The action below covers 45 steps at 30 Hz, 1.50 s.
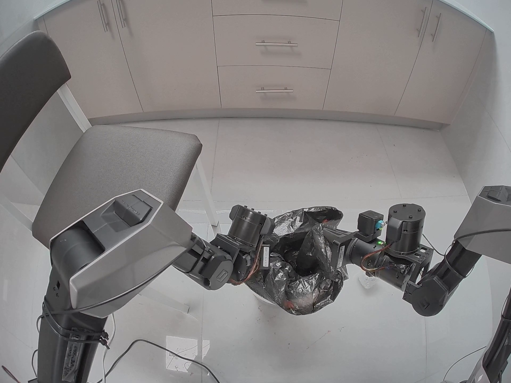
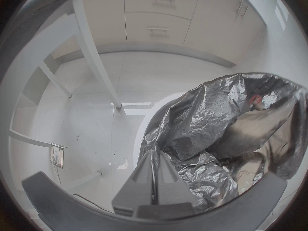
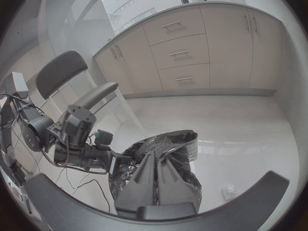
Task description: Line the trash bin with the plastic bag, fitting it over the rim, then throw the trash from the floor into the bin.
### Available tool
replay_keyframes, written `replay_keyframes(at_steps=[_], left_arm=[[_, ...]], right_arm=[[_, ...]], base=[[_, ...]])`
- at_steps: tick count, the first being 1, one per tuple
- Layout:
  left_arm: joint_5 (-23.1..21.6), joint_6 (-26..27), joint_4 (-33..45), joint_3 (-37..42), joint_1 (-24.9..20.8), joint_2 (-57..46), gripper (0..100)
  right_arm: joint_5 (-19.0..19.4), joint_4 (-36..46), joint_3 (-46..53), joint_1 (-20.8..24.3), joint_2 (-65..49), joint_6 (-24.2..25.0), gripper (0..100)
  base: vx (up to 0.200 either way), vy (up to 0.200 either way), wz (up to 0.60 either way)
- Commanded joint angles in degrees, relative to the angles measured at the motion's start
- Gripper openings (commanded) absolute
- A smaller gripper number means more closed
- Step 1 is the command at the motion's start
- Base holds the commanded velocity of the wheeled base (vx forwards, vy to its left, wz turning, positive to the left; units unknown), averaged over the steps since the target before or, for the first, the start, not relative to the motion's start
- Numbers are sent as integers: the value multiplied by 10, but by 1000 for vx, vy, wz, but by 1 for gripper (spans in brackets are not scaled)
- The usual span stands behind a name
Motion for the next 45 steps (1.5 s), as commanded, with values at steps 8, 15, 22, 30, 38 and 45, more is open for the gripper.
replay_keyframes(at_steps=[8,15,22,30,38,45], left_arm=[[1,-1,-82,92,19,-40,0],[0,-2,-99,94,32,-35,0],[-1,-3,-112,99,37,-33,0],[-1,-3,-112,100,38,-34,0],[-1,-3,-112,104,50,-35,0],[-1,-4,-113,110,55,-34,0]], right_arm=[[-18,-3,33,-2,30,12,0],[-23,-30,-17,-6,64,9,0],[-57,-14,-86,7,90,7,0],[-57,21,-117,26,100,11,0],[-73,26,-147,37,124,11,0],[-74,19,-124,33,124,12,0]], base=[[0,0,0],[0,0,0],[0,0,0],[0,0,0],[0,0,0],[0,0,0]])
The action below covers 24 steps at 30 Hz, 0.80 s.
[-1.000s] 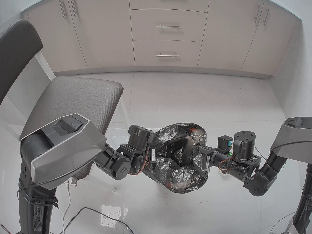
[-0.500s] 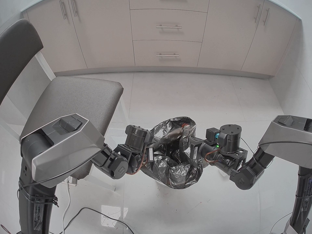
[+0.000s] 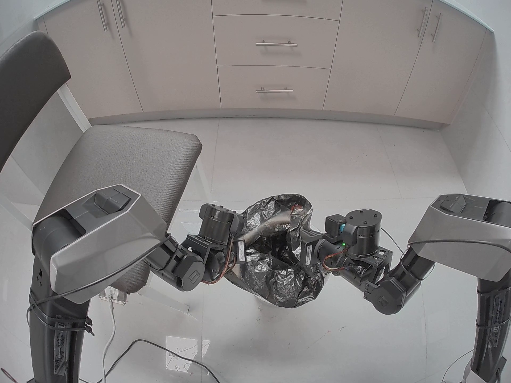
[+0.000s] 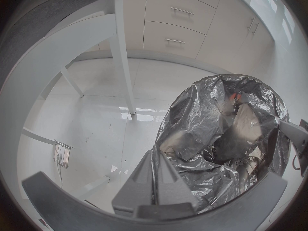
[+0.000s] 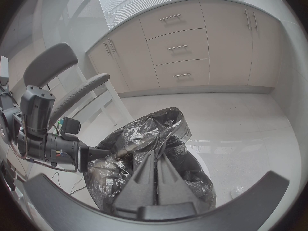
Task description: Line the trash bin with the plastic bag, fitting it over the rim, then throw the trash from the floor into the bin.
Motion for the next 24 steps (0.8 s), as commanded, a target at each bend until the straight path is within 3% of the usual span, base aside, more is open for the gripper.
replay_keyframes(at_steps=[1,24], left_arm=[[-1,0,0,5,2,2,0],[-1,-1,-16,12,-23,7,0]], right_arm=[[1,-5,19,-5,5,1,0],[-1,-154,153,-84,47,19,0]], base=[[0,0,0],[0,0,0]])
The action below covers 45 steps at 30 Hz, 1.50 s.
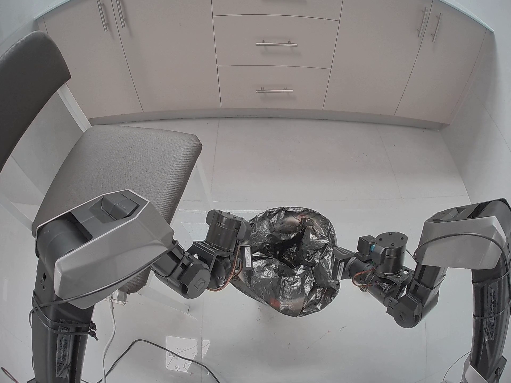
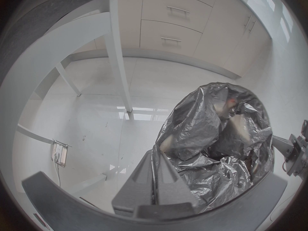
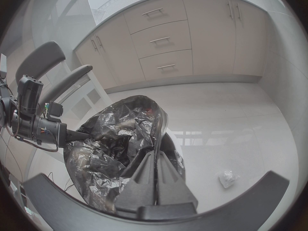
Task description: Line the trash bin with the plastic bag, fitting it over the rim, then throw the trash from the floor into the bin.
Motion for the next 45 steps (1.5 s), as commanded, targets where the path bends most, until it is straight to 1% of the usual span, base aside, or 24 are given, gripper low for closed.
replay_keyframes(at_steps=[1,16,21,31,36,40,41,45], left_arm=[[0,-1,0,1,-5,2,0],[1,-1,0,2,-7,3,0],[1,-1,0,2,-7,3,0],[0,-1,0,2,-7,4,0],[0,-1,-1,2,-8,3,0],[0,-1,0,2,-8,3,0],[0,-1,-1,2,-8,3,0],[0,-1,0,2,-10,1,0]], right_arm=[[-1,-7,9,-12,9,0,0],[-14,-48,40,-49,17,-5,0],[-11,-48,48,-50,15,-1,0],[-5,-48,40,-39,14,-2,0],[-12,-46,48,-35,-2,-1,0],[-14,-46,68,-41,-37,-5,0],[-13,-45,68,-42,-43,-5,100],[-12,-41,70,-46,-70,-3,100]], base=[[0,0,0],[0,0,0],[0,0,0],[0,0,0],[0,0,0],[0,0,0],[0,0,0],[0,0,0]])
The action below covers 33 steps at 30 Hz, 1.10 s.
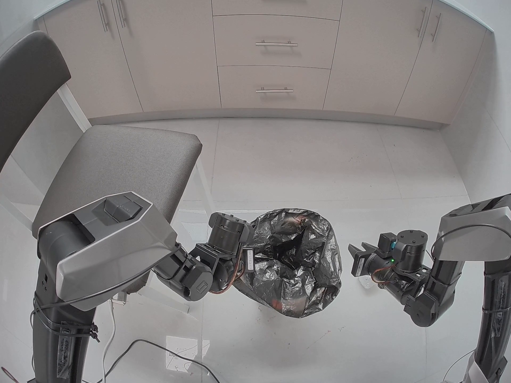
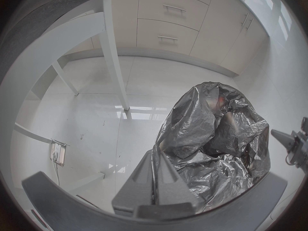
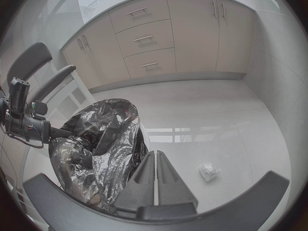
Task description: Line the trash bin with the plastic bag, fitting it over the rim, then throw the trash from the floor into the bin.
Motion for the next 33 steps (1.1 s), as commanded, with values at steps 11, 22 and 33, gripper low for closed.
replay_keyframes(at_steps=[11,22,33], left_arm=[[0,-1,-1,0,-3,-1,0],[0,0,-16,0,-3,7,0],[0,0,-17,3,-3,7,0]], right_arm=[[20,108,-43,-2,-22,0,100],[20,195,-119,9,4,-1,100],[14,217,-134,6,33,-1,100]], base=[[0,0,0],[0,0,0],[0,0,0]])
